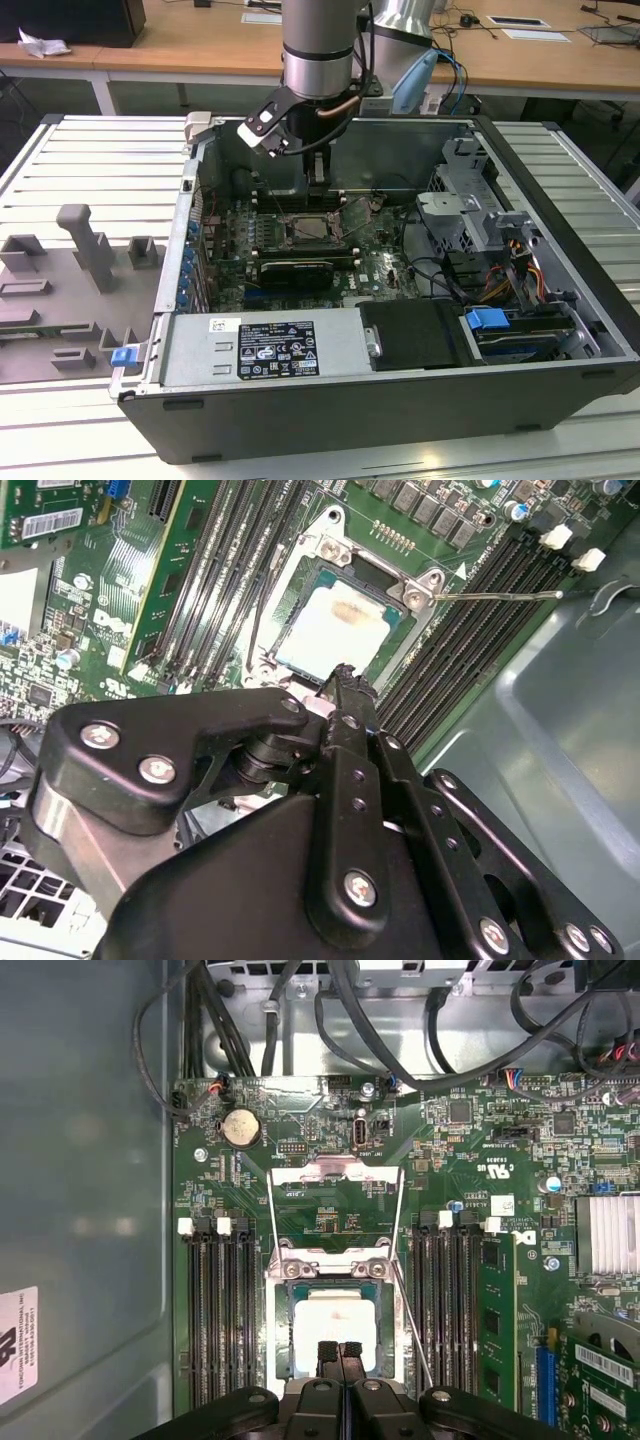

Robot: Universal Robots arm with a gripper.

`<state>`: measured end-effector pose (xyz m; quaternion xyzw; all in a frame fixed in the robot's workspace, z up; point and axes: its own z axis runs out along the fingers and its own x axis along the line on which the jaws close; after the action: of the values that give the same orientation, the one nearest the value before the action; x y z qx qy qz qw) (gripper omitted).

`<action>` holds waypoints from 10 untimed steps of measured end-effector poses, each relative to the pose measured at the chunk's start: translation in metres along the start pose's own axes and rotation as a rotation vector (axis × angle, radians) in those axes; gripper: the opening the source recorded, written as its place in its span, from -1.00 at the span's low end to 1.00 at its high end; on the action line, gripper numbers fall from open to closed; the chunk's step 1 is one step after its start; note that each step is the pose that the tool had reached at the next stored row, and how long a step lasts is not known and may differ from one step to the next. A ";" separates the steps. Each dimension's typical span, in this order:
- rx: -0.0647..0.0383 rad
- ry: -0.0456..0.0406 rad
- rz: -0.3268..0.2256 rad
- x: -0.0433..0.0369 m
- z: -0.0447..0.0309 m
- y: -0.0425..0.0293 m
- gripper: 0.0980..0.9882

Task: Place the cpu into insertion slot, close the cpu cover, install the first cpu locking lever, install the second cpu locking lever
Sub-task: 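Close the cpu cover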

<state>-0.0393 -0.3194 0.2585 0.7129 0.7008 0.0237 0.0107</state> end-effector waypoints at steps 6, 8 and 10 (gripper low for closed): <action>0.000 -0.0001 0.000 0.0000 -0.0021 0.0001 -0.98; 0.000 0.0000 0.000 0.0000 -0.0027 0.0001 -0.98; 0.000 -0.0001 0.000 0.0001 -0.0036 0.0002 -0.98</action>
<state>-0.0393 -0.3194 0.2621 0.7129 0.7008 0.0237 0.0107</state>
